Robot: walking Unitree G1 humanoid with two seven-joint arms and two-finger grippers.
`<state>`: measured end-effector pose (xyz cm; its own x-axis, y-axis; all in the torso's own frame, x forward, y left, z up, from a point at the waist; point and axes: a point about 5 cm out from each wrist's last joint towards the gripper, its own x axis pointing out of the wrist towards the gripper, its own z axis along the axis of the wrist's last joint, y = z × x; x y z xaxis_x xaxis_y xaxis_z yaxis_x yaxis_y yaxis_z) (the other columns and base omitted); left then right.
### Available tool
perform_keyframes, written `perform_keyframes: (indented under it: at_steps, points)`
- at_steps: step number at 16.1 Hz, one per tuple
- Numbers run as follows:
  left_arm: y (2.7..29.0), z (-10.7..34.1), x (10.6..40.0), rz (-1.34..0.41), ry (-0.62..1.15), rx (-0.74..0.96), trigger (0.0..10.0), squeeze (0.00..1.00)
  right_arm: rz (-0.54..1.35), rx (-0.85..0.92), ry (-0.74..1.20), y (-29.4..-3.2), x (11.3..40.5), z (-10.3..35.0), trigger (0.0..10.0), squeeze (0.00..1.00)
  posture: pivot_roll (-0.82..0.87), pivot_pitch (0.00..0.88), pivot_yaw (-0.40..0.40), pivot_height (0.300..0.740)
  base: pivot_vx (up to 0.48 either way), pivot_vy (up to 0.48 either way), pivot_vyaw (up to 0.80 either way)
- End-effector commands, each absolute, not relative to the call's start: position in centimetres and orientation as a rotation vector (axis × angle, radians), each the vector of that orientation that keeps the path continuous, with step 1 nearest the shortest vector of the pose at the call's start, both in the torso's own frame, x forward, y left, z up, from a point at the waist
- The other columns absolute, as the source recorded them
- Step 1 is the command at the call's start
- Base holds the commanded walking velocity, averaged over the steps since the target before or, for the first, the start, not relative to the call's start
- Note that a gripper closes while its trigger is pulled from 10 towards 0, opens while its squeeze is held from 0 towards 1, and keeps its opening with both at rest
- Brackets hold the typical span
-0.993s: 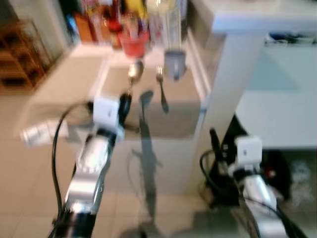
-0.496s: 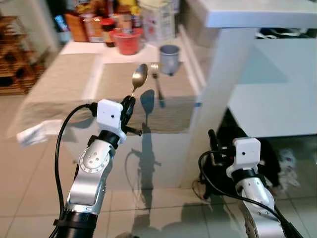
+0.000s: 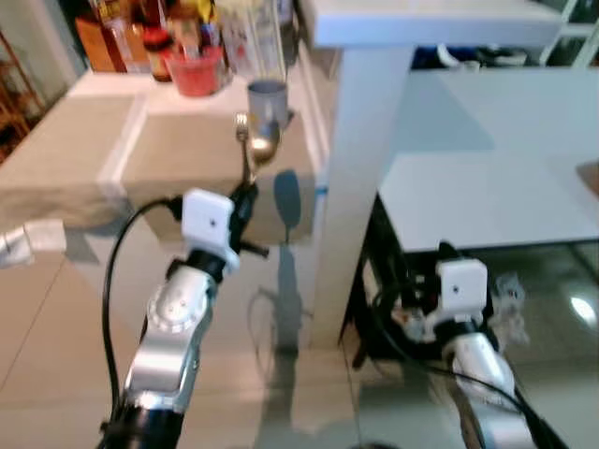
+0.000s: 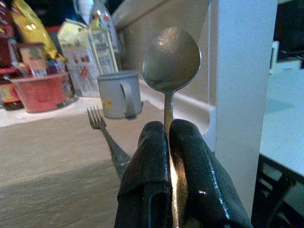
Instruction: Setting the table
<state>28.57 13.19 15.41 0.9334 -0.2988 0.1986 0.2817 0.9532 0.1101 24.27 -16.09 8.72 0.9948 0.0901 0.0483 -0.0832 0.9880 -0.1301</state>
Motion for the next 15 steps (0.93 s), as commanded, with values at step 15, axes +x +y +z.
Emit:
perform_keyframes:
  at_steps: [15]
  points:
    - [12.5, 14.9, 31.6, -0.262, -0.151, 0.124, 0.0, 0.0, 0.045, -0.142, -0.038, -16.5, 24.0, 8.4, 10.0, 0.0, -0.05, 0.0, 0.05, 0.731, 0.0, -0.349, 0.24]
